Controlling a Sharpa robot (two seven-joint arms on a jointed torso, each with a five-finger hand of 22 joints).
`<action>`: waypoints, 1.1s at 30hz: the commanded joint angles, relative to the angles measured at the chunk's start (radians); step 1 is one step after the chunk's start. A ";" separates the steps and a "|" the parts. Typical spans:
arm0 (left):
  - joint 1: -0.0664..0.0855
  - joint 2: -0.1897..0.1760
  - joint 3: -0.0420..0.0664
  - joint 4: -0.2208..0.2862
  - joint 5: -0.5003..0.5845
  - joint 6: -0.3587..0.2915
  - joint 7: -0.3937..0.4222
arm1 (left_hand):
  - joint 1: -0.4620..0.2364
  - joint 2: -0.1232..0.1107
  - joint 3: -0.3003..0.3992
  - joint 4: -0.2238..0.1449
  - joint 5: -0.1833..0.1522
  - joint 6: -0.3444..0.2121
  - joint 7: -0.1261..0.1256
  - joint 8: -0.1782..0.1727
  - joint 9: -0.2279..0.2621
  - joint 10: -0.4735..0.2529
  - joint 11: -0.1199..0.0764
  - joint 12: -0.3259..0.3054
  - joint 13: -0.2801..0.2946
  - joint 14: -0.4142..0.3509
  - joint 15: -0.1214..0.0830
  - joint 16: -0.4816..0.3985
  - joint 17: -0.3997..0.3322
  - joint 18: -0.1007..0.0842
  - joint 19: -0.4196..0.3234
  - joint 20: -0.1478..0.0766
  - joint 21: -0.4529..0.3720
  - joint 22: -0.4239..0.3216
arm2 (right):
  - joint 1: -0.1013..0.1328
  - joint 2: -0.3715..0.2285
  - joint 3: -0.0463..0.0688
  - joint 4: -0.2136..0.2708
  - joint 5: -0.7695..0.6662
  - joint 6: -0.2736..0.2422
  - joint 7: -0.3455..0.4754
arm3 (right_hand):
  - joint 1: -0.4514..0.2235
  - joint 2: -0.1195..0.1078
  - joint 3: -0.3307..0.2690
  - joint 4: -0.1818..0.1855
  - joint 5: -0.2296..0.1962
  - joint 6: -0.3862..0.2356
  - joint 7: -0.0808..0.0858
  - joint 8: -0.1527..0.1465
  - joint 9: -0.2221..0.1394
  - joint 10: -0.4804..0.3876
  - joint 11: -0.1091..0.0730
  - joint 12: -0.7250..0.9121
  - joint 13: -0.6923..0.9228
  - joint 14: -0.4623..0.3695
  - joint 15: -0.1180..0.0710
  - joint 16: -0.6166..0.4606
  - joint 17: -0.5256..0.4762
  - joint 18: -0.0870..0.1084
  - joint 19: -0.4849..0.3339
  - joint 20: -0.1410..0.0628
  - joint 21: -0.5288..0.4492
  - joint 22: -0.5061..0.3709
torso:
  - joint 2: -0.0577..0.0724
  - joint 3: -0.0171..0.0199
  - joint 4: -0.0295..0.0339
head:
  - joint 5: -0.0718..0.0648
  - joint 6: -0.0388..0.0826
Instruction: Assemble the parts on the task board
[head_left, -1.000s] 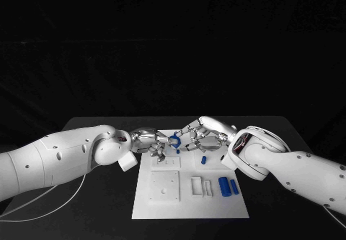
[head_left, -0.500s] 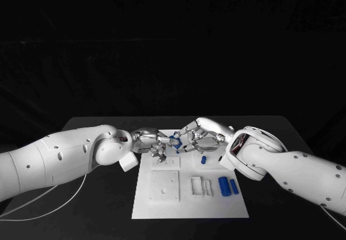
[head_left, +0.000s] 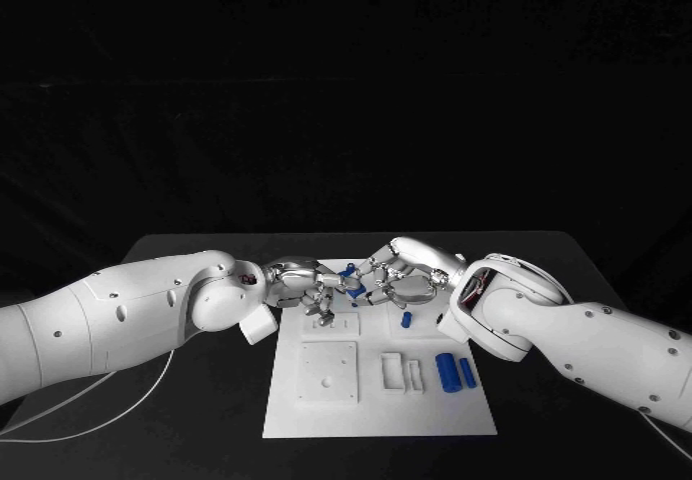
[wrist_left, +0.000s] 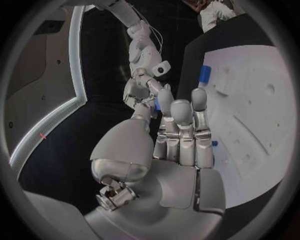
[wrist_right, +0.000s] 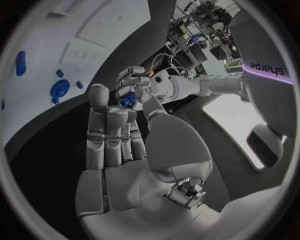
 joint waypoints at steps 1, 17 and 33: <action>0.002 0.002 0.002 0.000 0.020 -0.005 0.004 | -0.035 -0.003 0.197 -0.183 0.017 -0.010 -0.003 0.002 0.128 0.054 -0.024 -0.014 0.002 -0.009 -0.003 -0.003 -0.004 -0.019 0.001 -0.006 -0.005 0.018 | -0.002 0.001 -0.002 0.000 -0.003 0.012 -0.003 | -0.004 0.006 0.012 0.000 -0.007 0.010 -0.002 0.004 0.003 0.000 -0.007 0.007 0.002 -0.001 -0.008 0.003 0.002 0.003 0.037 -0.008 -0.001 0.002 | 0.000 -0.0002 0.0004 | -0.002 -0.001; 0.002 0.002 0.002 -0.003 0.026 -0.030 -0.008 | -0.052 -0.011 0.201 -0.181 0.026 -0.002 -0.008 0.003 0.157 0.053 -0.025 -0.022 0.008 -0.011 -0.004 -0.001 -0.006 -0.021 -0.001 -0.005 -0.006 0.018 | -0.002 0.001 -0.002 -0.004 -0.003 -0.034 -0.017 | -0.008 0.007 0.043 0.003 -0.030 0.090 -0.026 0.005 0.007 0.007 -0.020 0.009 0.011 0.002 -0.017 0.004 0.010 -0.006 0.039 -0.018 0.002 0.007 | 0.001 -0.0014 0.0012 | -0.004 -0.001; 0.002 0.002 0.002 -0.002 0.030 -0.069 -0.010 | -0.045 -0.018 0.192 -0.162 0.000 0.003 -0.012 0.003 0.170 0.054 -0.025 -0.029 0.008 -0.011 -0.004 -0.003 -0.009 -0.022 0.000 -0.004 -0.010 0.017 | -0.002 0.005 -0.004 -0.001 -0.055 -0.044 -0.058 | -0.024 -0.007 -0.022 0.022 -0.022 0.114 -0.038 0.005 0.010 0.014 -0.026 0.004 0.012 0.006 -0.021 0.004 0.017 -0.008 0.041 -0.022 0.001 0.005 | 0.000 -0.0006 0.0012 | -0.006 0.000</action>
